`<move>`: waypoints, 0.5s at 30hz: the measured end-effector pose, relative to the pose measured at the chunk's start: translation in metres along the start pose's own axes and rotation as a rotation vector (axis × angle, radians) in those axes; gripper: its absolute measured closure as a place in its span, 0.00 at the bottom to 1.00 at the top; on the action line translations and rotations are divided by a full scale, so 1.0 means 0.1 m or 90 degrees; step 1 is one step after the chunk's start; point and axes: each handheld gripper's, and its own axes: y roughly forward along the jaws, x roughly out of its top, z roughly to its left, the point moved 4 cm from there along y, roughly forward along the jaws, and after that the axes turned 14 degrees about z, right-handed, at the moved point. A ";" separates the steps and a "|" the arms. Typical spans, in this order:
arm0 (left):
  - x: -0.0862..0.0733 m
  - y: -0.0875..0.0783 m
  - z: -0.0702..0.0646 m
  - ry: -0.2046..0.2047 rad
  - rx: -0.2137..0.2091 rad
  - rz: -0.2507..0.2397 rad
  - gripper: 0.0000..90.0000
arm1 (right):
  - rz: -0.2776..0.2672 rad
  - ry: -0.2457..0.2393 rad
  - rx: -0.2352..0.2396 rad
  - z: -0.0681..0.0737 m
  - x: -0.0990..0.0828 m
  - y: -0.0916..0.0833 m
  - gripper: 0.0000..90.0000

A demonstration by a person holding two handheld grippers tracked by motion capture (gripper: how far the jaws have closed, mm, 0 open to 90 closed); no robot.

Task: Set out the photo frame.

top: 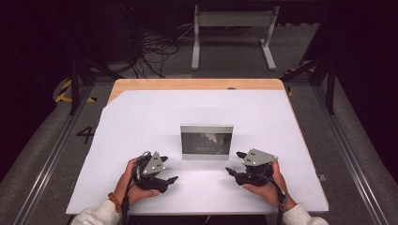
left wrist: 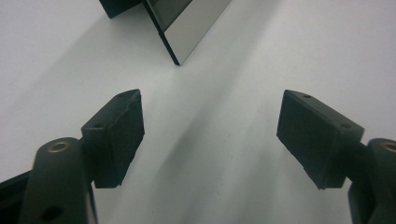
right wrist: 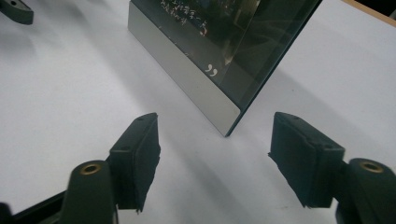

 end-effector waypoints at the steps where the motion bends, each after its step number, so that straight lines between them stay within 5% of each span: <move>1: -0.01 0.00 0.00 -0.002 0.001 -0.003 0.22 | 0.001 0.000 -0.004 0.00 0.00 0.00 0.32; 15: -0.09 -0.01 -0.08 -0.021 -0.023 -0.030 0.08 | 0.015 -0.020 0.012 0.08 -0.01 0.05 0.11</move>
